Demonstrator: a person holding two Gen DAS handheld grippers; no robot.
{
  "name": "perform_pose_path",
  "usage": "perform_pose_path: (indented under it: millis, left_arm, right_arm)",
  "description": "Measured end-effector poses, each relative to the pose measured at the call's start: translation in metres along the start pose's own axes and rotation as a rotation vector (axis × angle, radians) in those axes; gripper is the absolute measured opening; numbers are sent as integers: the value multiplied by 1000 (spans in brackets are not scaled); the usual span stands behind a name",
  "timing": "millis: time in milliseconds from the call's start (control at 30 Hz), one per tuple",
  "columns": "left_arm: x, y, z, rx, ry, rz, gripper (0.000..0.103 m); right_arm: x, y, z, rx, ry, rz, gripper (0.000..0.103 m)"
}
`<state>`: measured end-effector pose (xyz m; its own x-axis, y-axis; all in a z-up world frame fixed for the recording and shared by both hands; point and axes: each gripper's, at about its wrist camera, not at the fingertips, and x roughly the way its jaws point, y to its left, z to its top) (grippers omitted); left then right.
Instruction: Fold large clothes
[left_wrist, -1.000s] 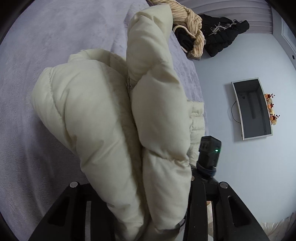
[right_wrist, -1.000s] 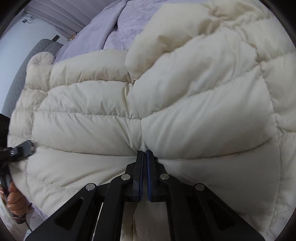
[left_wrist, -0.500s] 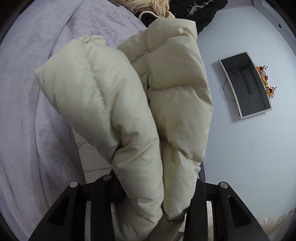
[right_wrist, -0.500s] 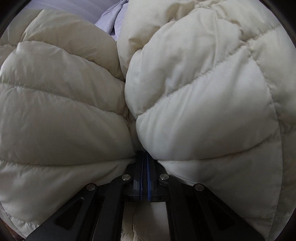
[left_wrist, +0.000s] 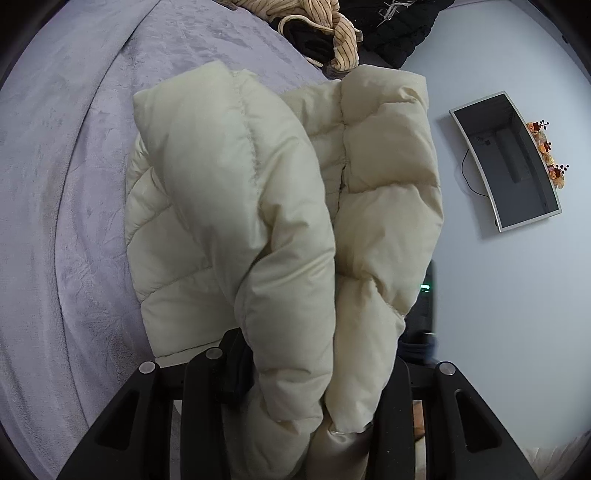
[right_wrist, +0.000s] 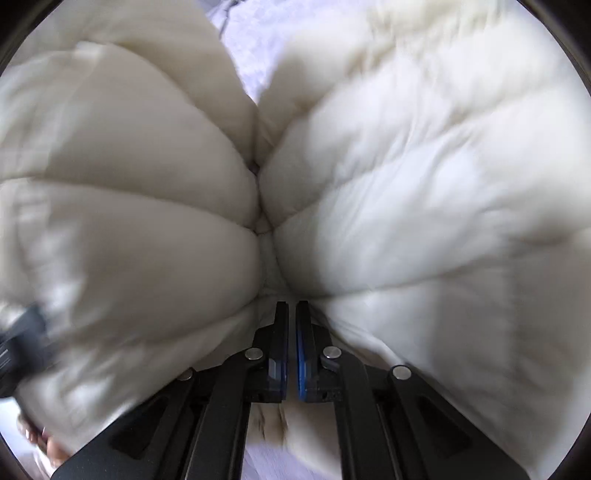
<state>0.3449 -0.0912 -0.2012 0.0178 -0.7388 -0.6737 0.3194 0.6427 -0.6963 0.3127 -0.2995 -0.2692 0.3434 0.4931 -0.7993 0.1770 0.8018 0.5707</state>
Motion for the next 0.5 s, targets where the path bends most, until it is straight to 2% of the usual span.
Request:
perform_pose_path:
  millis: [67,100,133,167,200,267,333,400,467,500]
  left_arm:
    - [-1,4,-1,2,6,12,40]
    - [-1,3,0,1,7,21,40]
    - [-1,1,1,-2,7,31,40]
    - [0,-5,4,-4,5,39,40]
    - [1,-12,5,-3,0,48,40]
    - [5,-33,2,10,-7,61,40]
    - [16,-56,3,41,-5,60,42]
    - [33,-76,1,73,9,32,54]
    - [56,-92,-2,89,28,-31,76]
    - [69,-98,-2,95,38,-68,78]
  right_arm:
    - [-37,-1,-8,-44,-83,-85,4]
    - [-54,-9,-14,-43,-130,-156,4]
    - [-66,-21,-19,-21,-162,-240,4]
    - [-73,-37,-23,17,-176,-278,4]
    - [-75,-57,-27,74,-168,-249,4]
    - [-70,-92,-32,186,-143,-128,2]
    - [-62,-114,-32,215,-135,-71,0]
    - [-53,-123,-31,220,-128,-40,0]
    - [-47,-132,-38,221,-125,-15,0]
    - [-37,-130,-36,227,-125,2,0]
